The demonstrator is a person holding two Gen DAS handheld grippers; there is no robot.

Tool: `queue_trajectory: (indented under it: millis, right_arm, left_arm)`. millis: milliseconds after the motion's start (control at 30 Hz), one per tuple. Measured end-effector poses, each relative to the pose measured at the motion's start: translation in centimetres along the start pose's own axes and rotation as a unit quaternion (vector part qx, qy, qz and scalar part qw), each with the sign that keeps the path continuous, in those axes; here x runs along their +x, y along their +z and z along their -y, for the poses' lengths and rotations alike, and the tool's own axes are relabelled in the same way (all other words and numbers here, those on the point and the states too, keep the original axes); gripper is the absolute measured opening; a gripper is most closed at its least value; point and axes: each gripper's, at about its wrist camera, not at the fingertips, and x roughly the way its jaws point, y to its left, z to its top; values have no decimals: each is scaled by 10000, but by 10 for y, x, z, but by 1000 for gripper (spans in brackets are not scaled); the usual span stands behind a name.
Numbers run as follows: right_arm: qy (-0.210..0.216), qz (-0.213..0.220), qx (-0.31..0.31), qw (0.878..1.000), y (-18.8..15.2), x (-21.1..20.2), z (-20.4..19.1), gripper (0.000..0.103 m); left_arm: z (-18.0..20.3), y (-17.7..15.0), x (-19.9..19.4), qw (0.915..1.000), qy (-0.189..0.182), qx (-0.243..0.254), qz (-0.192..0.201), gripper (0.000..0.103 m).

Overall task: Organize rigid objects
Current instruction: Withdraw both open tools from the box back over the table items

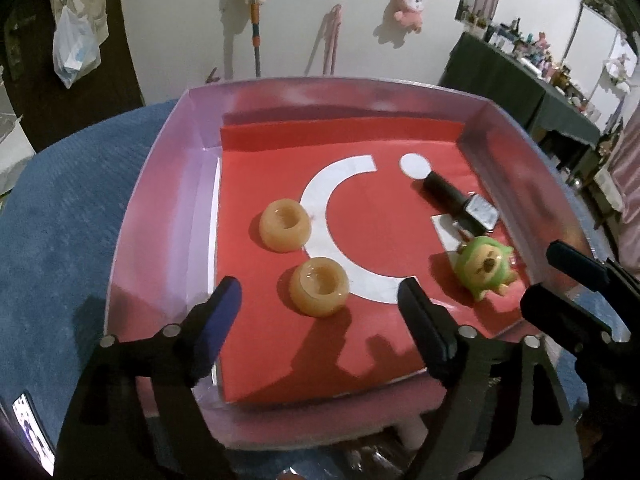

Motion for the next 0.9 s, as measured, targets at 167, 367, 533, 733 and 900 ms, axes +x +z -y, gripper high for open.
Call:
queue_trajectory:
  millis: [167,367,533,733,900]
  right_arm:
    - [91,145,-19,9999,-1,-16,-3,79]
    - [176,318,-60,9993,-5,-32,-8,87]
    - [224,529,-217,9981,-11,-47,-15,99]
    - [301,784,-383,9957,-16,-62,-24,103]
    - [284,1040,-513,9928,-24,-74,-29,103]
  left_arm:
    - [3,-3,-17,9994,115,82,301,95]
    - [-1,-9,-33,9986,-6,15,532,97]
    - [-6,-16,-46,9968,-57,-71,797,102]
    - [-12,-27,-58,9943,-253,-230,1006,103]
    - [-11,-37,-68,9928,-152,-224,1163,103]
